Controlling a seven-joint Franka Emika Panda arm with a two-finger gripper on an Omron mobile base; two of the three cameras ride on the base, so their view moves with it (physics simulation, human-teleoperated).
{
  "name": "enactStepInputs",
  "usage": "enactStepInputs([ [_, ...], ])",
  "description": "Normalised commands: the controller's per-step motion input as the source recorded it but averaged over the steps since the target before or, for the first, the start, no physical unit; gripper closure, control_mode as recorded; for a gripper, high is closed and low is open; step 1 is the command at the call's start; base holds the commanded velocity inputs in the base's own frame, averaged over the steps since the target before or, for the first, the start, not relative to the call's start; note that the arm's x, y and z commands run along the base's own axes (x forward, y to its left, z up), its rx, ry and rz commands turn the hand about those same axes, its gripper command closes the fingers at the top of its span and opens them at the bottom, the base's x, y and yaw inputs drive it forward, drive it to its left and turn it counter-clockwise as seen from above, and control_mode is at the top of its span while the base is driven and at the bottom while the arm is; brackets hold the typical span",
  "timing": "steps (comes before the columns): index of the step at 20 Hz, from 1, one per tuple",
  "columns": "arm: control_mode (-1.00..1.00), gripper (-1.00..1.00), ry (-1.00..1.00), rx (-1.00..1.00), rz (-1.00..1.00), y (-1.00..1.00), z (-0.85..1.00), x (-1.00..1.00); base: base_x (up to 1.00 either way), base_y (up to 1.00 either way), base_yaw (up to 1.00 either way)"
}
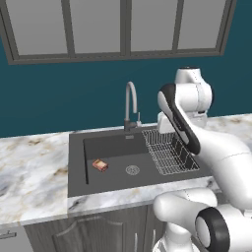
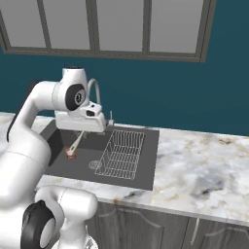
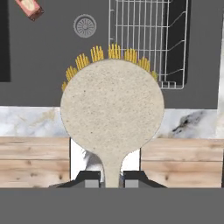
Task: Pick up the bar soap and dish brush from the sink, and place them back in the cabinet, and close the cabinet door.
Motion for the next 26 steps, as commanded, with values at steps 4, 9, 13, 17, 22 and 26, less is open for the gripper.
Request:
enactStepInputs([
  [4,-1.00,1.00,0.00,0.01,0.00,-0.26,0.22,-0.11,0.00,0.00,0.00],
  [9,-1.00,1.00,0.00,0.00,0.00,-0.19,0.16,-0.11,0.00,0.00,0.00],
  [13,-1.00,1.00,0.00,0.00,0.00,-0.16,0.06,-0.14,0.00,0.00,0.00],
  [17,-1.00,1.00,-0.02,0.00,0.00,-0.09,0.01,-0.27,0.00,0.00,0.00],
  [22,1.00,1.00,0.00,0.00,0.00,0.00,0.00,0.00,-0.46,-0.01,0.00],
  [26,1.00,1.00,0.00,0.00,0.00,0.00,0.00,0.00,-0.61,0.00,0.00],
])
